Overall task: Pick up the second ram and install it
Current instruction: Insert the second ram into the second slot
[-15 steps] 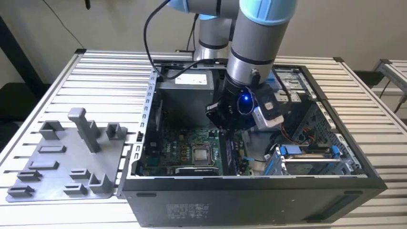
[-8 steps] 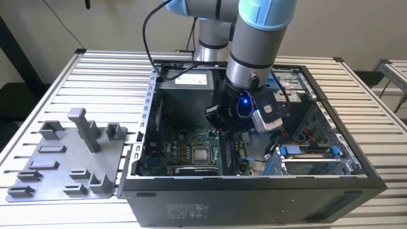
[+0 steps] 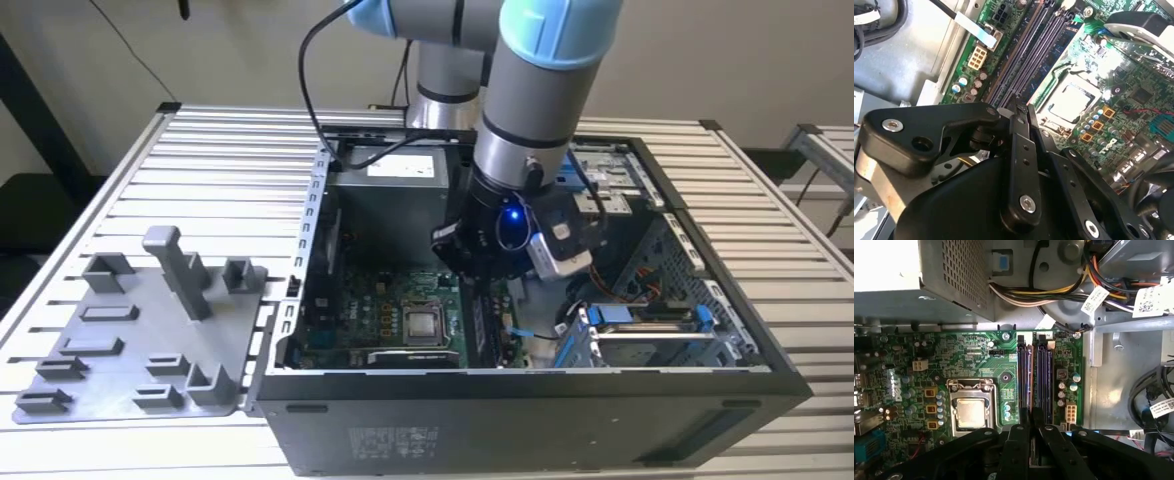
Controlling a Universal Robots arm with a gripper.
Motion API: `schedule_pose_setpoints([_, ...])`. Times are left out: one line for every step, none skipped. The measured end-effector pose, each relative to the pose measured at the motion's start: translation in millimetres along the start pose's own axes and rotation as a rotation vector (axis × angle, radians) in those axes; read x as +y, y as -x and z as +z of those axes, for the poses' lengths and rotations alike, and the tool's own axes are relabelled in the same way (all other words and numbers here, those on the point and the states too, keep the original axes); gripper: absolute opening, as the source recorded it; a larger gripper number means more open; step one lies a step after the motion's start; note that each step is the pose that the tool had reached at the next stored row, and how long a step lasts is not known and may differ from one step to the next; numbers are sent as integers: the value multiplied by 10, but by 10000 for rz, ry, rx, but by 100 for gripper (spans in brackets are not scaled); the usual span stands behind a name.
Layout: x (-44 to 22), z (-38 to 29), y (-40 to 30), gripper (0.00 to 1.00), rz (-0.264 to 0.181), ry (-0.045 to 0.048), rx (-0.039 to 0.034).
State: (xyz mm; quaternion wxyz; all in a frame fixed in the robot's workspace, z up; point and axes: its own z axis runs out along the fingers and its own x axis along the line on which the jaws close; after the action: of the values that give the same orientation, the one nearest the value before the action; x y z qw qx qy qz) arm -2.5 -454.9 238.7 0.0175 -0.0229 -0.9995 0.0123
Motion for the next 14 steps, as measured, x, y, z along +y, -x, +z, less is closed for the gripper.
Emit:
schedule_pose_setpoints([0, 4, 0, 14, -32, -2, -2])
schedule_pose_setpoints([0, 7, 0, 14, -72, -6, -5])
schedule_pose_setpoints([0, 12, 0, 14, -117, -6, -14])
schedule_pose_setpoints([0, 15, 0, 14, -169, -10, -22])
schedule_pose_setpoints([0, 17, 0, 14, -227, -12, -29])
schedule_pose_setpoints([0, 22, 1, 14, -270, -11, -35])
schedule_pose_setpoints([0, 28, 0, 14, -292, -10, -39])
schedule_pose_setpoints([0, 33, -4, 14, -301, -11, -47])
schedule_pose_setpoints([-1, 36, -8, 14, -305, -13, -57])
schedule_pose_setpoints([-1, 41, -10, 14, -305, -12, -63])
schedule_pose_setpoints([0, 46, -10, 14, -305, -11, -65])
schedule_pose_setpoints([0, 52, -10, 14, -306, -10, -66])
schedule_pose_setpoints([0, 58, -10, 14, -307, -11, -66])
schedule_pose_setpoints([-2, 65, -10, 14, -307, -11, -66])
